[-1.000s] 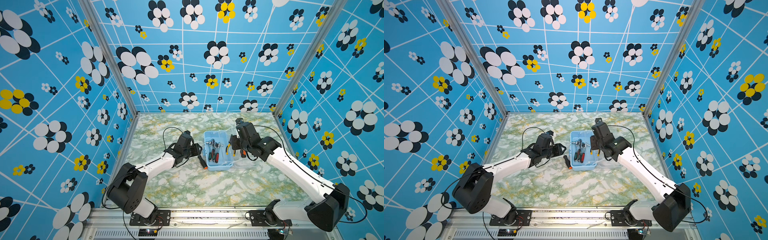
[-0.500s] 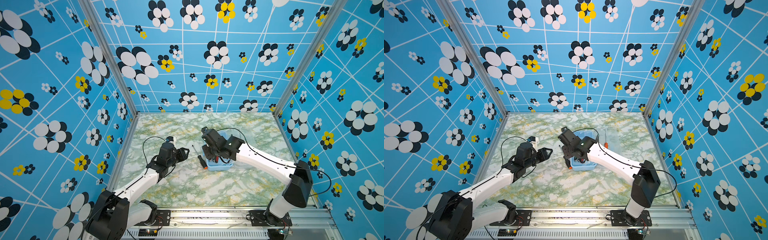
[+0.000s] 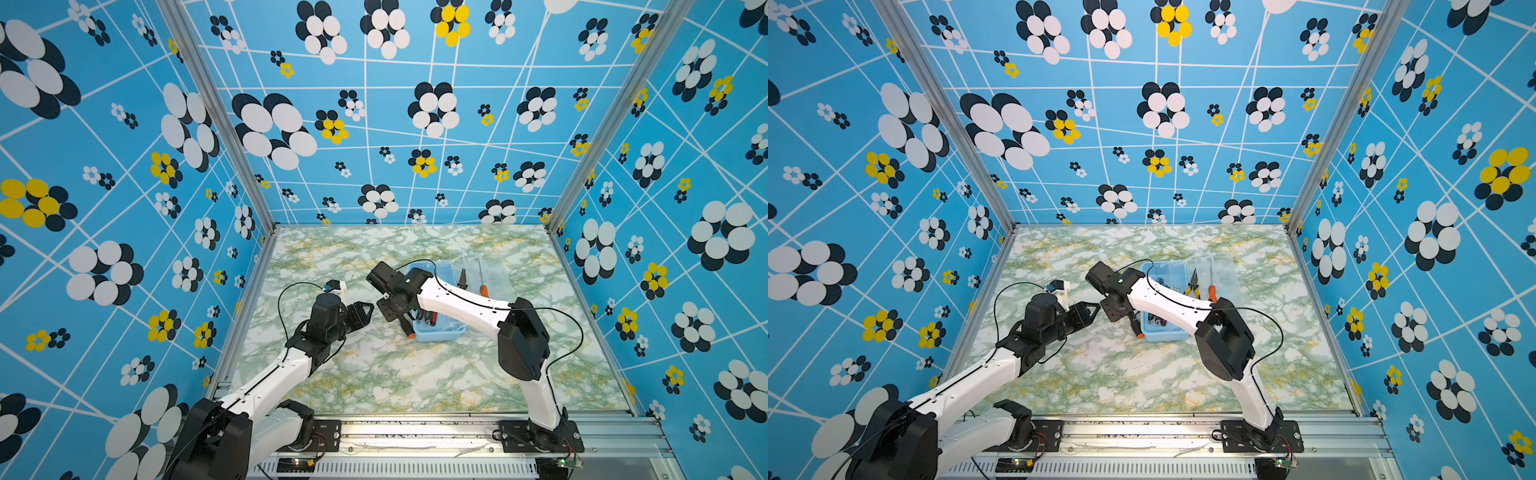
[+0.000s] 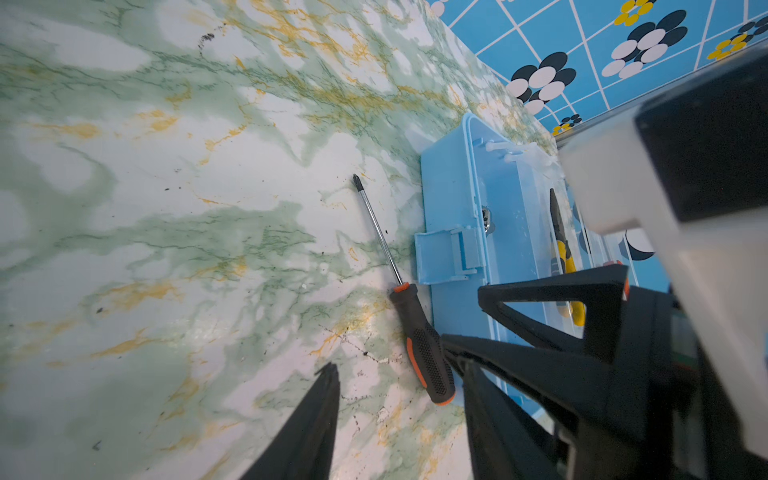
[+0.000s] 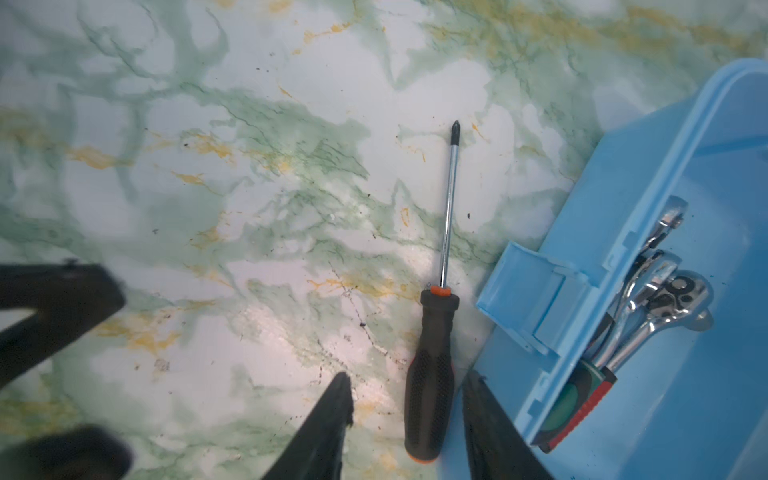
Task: Pack the tool kit
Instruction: 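Reach the right gripper across and grasp the black-and-orange screwdriver on the table, then carry the black-and-orange screwdriver over the clear compartment with the right gripper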
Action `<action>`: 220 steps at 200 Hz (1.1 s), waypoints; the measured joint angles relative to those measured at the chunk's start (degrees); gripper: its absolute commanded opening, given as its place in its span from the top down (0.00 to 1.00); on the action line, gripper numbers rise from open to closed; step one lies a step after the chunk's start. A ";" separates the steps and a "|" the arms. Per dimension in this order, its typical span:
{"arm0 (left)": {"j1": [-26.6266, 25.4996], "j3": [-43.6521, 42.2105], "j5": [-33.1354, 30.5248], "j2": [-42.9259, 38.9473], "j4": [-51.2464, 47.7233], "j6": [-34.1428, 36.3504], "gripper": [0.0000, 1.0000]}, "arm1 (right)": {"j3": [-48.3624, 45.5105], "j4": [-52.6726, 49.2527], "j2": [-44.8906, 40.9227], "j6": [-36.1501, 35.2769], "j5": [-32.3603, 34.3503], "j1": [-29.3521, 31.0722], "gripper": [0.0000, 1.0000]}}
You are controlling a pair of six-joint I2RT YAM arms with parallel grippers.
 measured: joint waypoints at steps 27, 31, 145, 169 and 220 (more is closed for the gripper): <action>0.50 -0.13 0.00 -0.33 0.00 0.02 0.50 | 3.15 -2.78 4.48 -0.02 0.46 0.00 0.52; 0.61 -0.13 0.02 -0.39 0.00 0.04 0.50 | 3.26 -3.17 4.96 -0.02 0.52 0.00 0.52; 1.68 -0.90 0.24 -0.96 -0.22 0.35 0.50 | 8.28 -7.17 11.72 1.36 1.51 -1.20 0.52; 1.88 -0.90 0.35 -0.96 -0.22 0.50 0.50 | 10.60 -8.37 13.97 1.79 2.12 -1.60 0.53; 2.64 -0.90 0.83 -0.33 -0.15 0.52 0.50 | 12.35 -8.94 15.72 2.36 0.35 -2.23 0.64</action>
